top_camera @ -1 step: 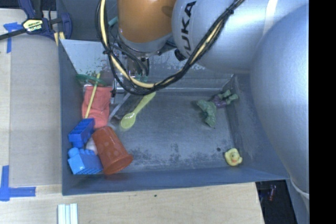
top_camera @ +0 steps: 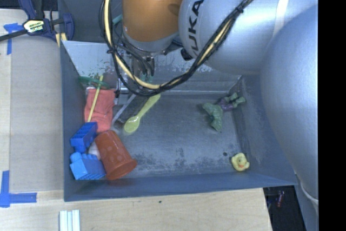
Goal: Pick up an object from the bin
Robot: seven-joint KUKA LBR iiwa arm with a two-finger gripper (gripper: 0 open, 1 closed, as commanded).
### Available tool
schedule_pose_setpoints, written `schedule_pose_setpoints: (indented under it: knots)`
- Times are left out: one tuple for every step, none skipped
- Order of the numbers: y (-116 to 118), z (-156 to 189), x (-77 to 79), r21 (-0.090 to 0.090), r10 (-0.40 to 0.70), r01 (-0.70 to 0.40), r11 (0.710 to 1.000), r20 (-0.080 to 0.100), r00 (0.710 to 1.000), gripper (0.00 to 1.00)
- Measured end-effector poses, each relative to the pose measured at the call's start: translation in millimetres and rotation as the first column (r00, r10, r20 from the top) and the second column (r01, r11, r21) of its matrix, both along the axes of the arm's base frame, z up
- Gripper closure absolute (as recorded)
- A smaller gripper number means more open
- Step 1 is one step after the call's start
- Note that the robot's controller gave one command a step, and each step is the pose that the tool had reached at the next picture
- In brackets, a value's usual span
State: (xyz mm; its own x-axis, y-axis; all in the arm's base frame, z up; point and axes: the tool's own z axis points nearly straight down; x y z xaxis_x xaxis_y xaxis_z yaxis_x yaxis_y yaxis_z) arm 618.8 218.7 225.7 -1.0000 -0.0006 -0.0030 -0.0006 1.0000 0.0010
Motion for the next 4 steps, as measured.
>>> schedule_pose_setpoints:
  knots:
    - [-48.8,-81.2,-10.7,0.0,0.077,-0.077,0.997,0.003,0.997,0.0]
    - [-85.6,-74.2,2.4,-0.002,0.446,-0.446,0.895,0.011,0.895,0.0]
    - [-90.5,-82.5,-6.4,-0.002,0.436,-0.436,0.9,0.004,0.9,0.0]
    - [-89.7,-153.5,8.8,-0.008,0.557,-0.557,0.831,0.018,0.83,0.0]
